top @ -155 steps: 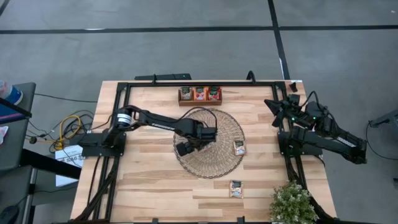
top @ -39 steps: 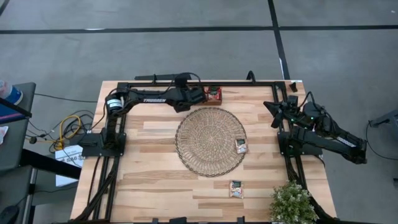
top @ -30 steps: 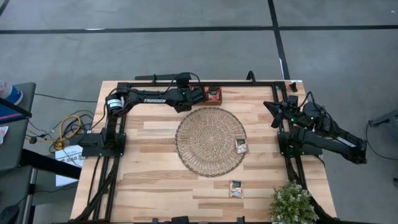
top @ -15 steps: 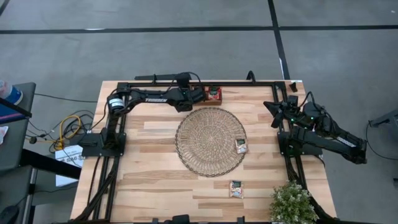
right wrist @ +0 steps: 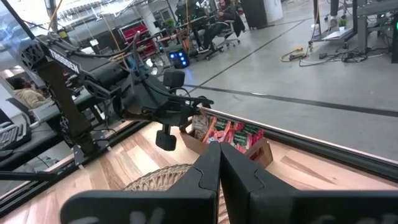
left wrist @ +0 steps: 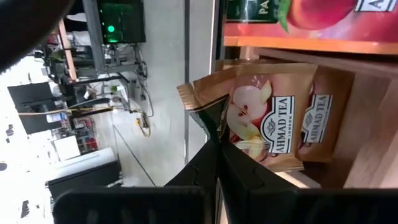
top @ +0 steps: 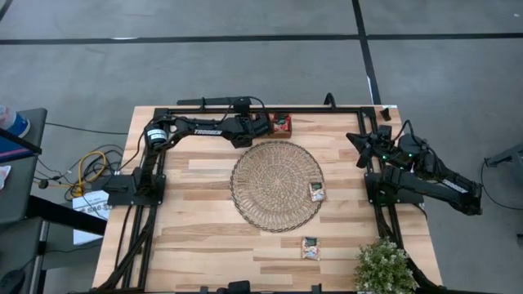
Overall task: Pick & Place Tea
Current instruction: Put the brown tea bag into the left section of the wooden organizer
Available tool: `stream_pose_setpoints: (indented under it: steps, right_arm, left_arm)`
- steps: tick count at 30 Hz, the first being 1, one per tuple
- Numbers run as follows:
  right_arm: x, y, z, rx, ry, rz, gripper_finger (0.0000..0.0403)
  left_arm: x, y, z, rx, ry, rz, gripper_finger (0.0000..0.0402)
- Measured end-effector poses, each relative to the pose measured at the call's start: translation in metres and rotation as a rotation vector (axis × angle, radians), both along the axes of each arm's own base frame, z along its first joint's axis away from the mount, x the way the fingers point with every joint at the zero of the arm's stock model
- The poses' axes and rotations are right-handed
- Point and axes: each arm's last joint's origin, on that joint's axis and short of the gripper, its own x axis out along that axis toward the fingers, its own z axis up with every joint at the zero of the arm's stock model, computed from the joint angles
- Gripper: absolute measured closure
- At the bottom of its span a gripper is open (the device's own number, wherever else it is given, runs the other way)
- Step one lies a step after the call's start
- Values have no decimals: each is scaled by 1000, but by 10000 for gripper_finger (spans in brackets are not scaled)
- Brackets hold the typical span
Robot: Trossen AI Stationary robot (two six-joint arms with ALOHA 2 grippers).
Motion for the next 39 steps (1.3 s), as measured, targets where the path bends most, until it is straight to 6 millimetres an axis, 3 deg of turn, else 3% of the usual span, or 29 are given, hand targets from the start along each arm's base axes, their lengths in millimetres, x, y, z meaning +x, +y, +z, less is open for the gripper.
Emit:
stream_pose_setpoints:
  steps: [6,28,33,39]
  right_arm:
    - [0,0,0,-1,-1,0,403]
    - [0,0,0,-2,-4,0,403]
    - [0,0,0,-2,-4,0,403]
    - [0,0,0,-2,-4,0,403]
  left_arm:
    - [0,0,-12,-13,47,1,401]
    - [1,0,-11,-39,-3,7,399]
    - [1,0,-11,-38,-6,9,369]
    - [1,0,-10,-38,-3,7,300]
